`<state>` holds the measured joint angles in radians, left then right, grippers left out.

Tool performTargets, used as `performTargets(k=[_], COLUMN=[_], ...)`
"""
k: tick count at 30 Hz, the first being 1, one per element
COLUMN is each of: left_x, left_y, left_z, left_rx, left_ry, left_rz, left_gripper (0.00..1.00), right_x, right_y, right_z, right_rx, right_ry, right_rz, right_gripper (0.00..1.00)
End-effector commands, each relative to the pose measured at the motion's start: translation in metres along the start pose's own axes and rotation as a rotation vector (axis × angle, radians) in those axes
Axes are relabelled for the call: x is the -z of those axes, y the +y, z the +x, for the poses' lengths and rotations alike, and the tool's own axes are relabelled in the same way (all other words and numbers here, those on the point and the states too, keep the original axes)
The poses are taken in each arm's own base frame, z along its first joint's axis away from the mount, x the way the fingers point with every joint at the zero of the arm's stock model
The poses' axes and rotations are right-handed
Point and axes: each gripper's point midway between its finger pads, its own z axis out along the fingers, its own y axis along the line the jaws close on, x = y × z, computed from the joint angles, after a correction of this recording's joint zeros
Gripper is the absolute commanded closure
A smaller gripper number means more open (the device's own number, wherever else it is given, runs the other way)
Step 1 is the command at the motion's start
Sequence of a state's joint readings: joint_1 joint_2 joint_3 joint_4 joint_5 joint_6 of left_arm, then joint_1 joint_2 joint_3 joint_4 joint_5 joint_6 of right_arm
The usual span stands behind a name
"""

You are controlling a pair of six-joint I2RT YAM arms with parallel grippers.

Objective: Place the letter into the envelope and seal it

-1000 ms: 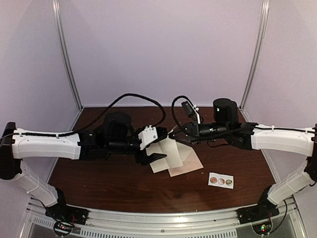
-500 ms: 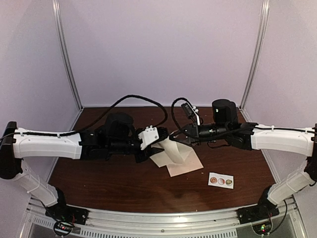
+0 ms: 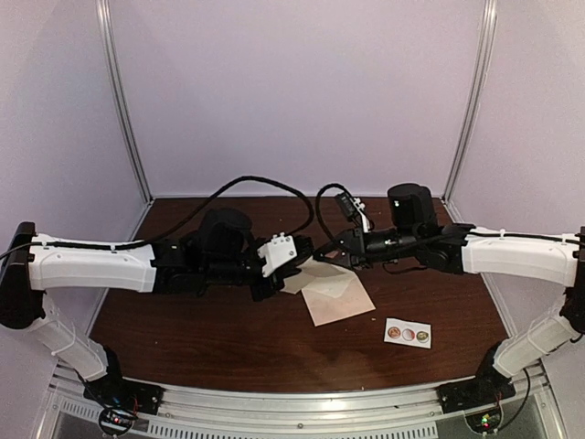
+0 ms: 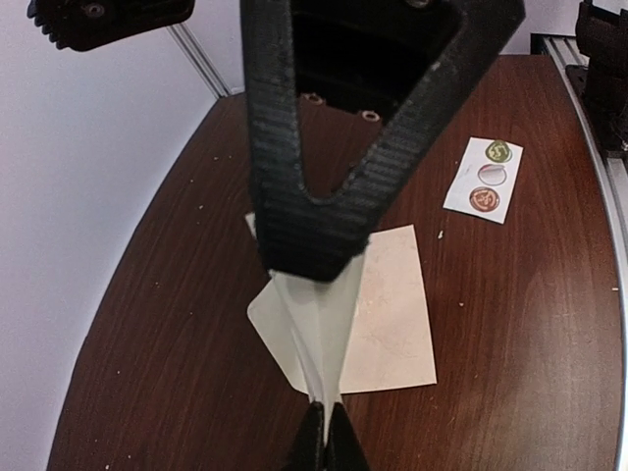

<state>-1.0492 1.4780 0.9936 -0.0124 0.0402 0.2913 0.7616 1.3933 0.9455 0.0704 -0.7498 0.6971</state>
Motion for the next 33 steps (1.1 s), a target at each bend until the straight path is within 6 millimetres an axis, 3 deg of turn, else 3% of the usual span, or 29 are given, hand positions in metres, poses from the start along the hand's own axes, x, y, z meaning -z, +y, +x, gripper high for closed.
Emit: performTargets(k=[1,5,10,15,22,28,33], left_x=[0.001,0.006,0.019,0.027,0.067,0.089,0.098], left_y=[0.008,0.026,0.041,0.044,0.046,0.038,0.035], left_z=[-0.017,-0.02,-0.041,-0.061,-0.097,-0.122,-0.135], left_rx=[0.023,0.088,0.298,0.569,0.805,0.801,0.779], left_ry=[-0.039,-0.045,-0.127,-0.237,-0.515,-0.647,-0.699], left_rz=[-0.031,-0.123,-0.162,-0.102,0.026,0.137,0.184], left_gripper=[1.0,1.0,1.0,1.0,1.0,1.0,1.0], right_x=[0.017,0.048,0.094,0.117,0.116,0.104,0.089], right_y=[0.003,0.0,0.009,0.031,0.04,0.043,0.059], right_z=[-0.026,-0.046,-0.061,-0.058,-0.037,-0.021,-0.006], right_rx=[0.047,0.066,0.146,0.257,0.29,0.3,0.309], right_ry=[-0.09,-0.198,-0.361,-0.448,-0.462,-0.4,-0.356], right_rz=[0.045,0.102,0.152,0.101,-0.039,-0.098,-0.192], right_gripper=[0.64,0.45,0.22,0.14,0.09,0.08,0.13])
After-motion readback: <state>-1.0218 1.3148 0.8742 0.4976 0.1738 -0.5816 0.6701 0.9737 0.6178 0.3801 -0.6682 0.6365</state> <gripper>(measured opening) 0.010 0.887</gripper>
